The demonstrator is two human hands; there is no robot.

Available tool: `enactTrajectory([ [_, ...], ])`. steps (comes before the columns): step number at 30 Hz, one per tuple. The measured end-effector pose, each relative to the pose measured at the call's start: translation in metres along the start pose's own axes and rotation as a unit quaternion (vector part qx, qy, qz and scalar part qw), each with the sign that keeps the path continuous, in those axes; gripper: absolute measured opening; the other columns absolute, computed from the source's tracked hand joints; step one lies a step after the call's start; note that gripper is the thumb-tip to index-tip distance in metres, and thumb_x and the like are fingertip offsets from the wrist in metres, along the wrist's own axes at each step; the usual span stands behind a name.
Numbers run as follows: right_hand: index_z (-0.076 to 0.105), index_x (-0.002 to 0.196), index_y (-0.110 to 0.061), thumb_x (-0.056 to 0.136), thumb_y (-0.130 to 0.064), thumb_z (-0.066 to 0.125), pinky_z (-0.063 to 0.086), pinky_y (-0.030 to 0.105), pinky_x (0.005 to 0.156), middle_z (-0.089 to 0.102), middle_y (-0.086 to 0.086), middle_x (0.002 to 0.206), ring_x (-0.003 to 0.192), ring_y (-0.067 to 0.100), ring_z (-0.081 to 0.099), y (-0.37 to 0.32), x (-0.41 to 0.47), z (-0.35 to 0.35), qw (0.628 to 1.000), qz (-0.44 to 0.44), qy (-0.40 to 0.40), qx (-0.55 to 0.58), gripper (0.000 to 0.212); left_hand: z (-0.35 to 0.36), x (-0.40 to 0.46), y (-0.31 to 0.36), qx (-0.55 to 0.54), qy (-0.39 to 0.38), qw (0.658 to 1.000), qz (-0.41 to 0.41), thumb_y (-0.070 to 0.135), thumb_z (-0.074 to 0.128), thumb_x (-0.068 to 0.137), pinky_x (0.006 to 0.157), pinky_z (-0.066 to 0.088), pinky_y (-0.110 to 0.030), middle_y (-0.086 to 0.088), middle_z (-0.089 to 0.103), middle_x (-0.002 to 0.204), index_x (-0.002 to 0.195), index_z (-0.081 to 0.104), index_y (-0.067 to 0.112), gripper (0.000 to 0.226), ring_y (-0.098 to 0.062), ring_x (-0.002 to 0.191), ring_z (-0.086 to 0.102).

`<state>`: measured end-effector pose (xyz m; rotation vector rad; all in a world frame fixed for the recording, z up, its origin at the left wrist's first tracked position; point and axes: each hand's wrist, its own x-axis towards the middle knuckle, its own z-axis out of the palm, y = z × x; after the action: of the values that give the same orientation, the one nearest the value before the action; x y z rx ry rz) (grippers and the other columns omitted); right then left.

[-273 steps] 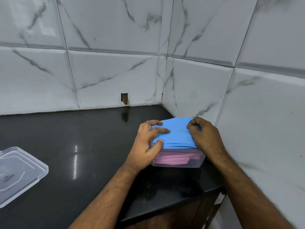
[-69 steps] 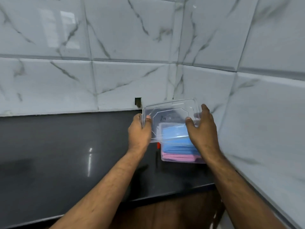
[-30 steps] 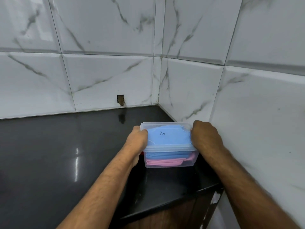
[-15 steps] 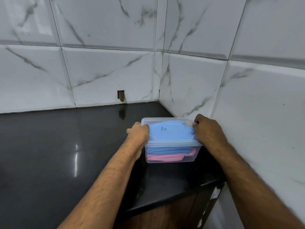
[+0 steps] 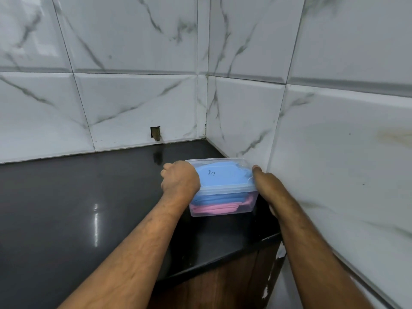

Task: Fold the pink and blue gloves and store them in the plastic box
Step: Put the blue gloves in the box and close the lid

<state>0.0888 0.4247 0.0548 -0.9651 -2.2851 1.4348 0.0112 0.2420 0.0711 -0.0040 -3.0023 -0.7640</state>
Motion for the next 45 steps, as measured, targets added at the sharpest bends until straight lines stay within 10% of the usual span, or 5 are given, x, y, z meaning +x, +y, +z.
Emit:
enactTrajectory([
  [5,0.069,0.109,-0.017,0.093,-0.066,0.047,0.046,0.031,0.070,0.074,0.003,0.091,0.082,0.019,0.066,0.006,-0.010,-0.007,0.988,0.085,-0.115,0.063,0.056,-0.012,0.001,0.002,0.123,0.013,0.992,0.032,0.009,0.053,0.097,0.101,0.050,-0.042,-0.021,0.048,0.144,0.145,0.046,-0.003,0.050,-0.033,0.132,0.050],
  [12,0.071,0.105,-0.017,0.082,-0.053,0.074,0.047,0.030,0.072,0.072,0.001,0.086,0.079,0.014,0.062,0.011,0.002,0.002,0.948,0.128,-0.206,0.208,0.042,-0.023,0.007,-0.002,0.222,0.027,0.973,0.056,0.008,0.053,0.097,0.097,0.055,-0.041,-0.018,0.056,0.140,0.137,0.060,0.005,0.041,-0.033,0.129,0.055],
  [27,0.060,0.124,-0.010,0.099,-0.043,0.058,0.054,0.031,0.073,0.066,0.005,0.107,0.092,0.021,0.065,-0.010,0.004,0.022,0.995,-0.061,0.034,-0.075,0.042,-0.014,0.012,0.012,0.347,0.007,0.936,0.066,0.011,0.061,0.090,0.051,0.049,-0.036,-0.013,0.065,0.120,0.123,0.067,0.007,0.034,-0.030,0.106,0.064],
  [36,0.066,0.099,-0.007,0.100,-0.037,0.058,0.044,0.025,0.062,0.063,0.004,0.081,0.069,0.018,0.058,-0.021,0.004,0.022,0.970,-0.113,0.078,-0.200,0.031,-0.012,0.007,0.019,0.435,0.030,0.897,0.075,0.016,0.060,0.083,0.073,0.051,-0.029,-0.004,0.071,0.090,0.099,0.069,0.015,0.018,-0.025,0.088,0.060],
  [45,0.066,0.120,-0.008,0.105,-0.036,0.049,0.046,0.028,0.075,0.070,0.007,0.107,0.084,0.020,0.059,-0.023,-0.006,0.025,0.963,-0.126,0.086,-0.221,0.036,-0.016,0.005,0.009,0.314,0.087,0.937,0.125,-0.002,0.066,0.085,0.064,0.063,-0.039,-0.009,0.075,0.095,0.102,0.071,0.005,0.019,-0.028,0.083,0.075],
])
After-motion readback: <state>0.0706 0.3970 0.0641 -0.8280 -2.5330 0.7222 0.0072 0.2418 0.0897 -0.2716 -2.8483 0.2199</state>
